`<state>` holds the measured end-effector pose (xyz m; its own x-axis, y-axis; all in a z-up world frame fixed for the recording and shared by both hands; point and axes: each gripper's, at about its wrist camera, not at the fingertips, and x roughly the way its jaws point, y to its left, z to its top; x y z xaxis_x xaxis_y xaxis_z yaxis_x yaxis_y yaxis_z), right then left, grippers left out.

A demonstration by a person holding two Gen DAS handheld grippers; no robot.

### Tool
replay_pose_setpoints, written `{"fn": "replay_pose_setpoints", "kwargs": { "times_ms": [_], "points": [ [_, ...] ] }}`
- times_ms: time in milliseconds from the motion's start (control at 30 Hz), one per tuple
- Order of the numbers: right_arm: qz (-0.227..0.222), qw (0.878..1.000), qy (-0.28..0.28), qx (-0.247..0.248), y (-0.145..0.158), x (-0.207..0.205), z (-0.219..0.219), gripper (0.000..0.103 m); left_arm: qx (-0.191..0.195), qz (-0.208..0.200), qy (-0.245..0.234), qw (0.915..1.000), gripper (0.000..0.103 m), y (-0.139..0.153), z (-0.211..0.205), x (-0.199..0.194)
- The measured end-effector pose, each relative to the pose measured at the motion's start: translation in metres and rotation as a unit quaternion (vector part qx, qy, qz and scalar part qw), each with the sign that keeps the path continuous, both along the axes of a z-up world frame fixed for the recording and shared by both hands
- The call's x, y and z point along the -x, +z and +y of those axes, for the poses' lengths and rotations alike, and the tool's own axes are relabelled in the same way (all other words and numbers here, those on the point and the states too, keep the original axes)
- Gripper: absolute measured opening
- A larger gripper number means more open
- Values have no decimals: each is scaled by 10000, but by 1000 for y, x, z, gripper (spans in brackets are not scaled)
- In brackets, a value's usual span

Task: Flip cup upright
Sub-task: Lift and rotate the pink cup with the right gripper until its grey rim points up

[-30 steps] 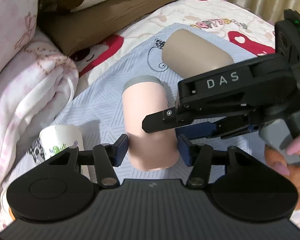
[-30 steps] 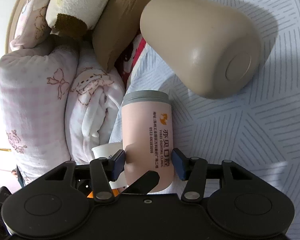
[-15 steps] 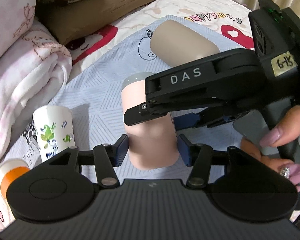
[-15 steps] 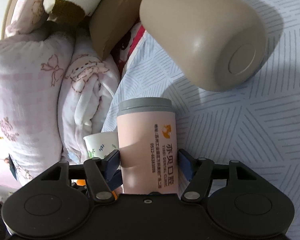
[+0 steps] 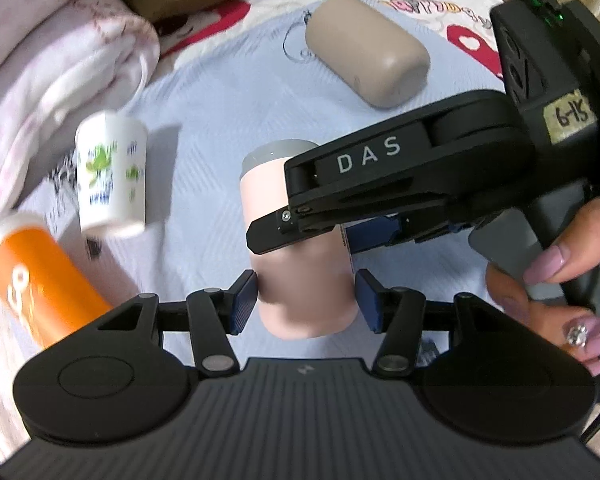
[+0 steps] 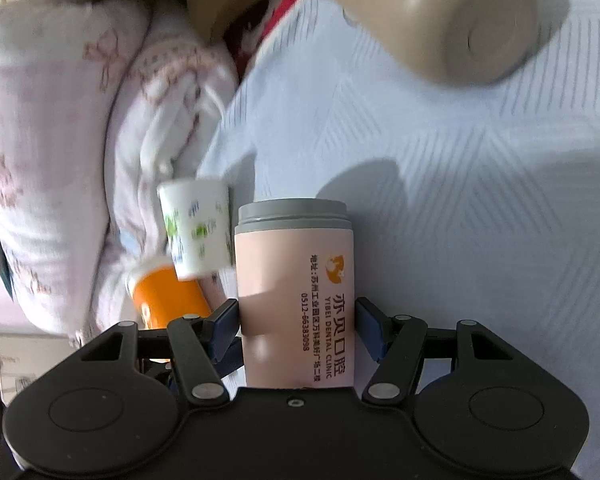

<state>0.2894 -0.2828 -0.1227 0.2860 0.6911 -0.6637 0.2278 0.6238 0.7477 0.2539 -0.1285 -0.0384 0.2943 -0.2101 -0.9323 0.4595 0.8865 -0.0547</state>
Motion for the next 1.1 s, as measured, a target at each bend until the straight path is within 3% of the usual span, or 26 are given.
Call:
{"fn": "replay_pose_setpoints", "kwargs": {
  "times_ms": [200, 567, 733, 867, 1100],
  "points": [
    [-68, 9977, 630, 257, 8, 19, 12, 68, 122, 90, 139, 9998, 52, 0, 12, 31],
    [-270, 9955, 836, 352, 11, 45, 25, 70, 704, -133, 498, 9962, 51, -4, 44, 74],
    [-451, 9932, 852, 649, 18, 49, 29, 69, 1062, -552, 621, 9909, 51, -11, 51, 88],
    [-693, 9906, 946, 711, 23, 52, 30, 69, 1110, -878, 542, 9884, 51, -11, 49, 102],
    [-1568, 9696, 1289, 1364, 56, 79, 40, 68, 1365, -1385, 387, 9801, 51, -21, 53, 129]
  ]
}}
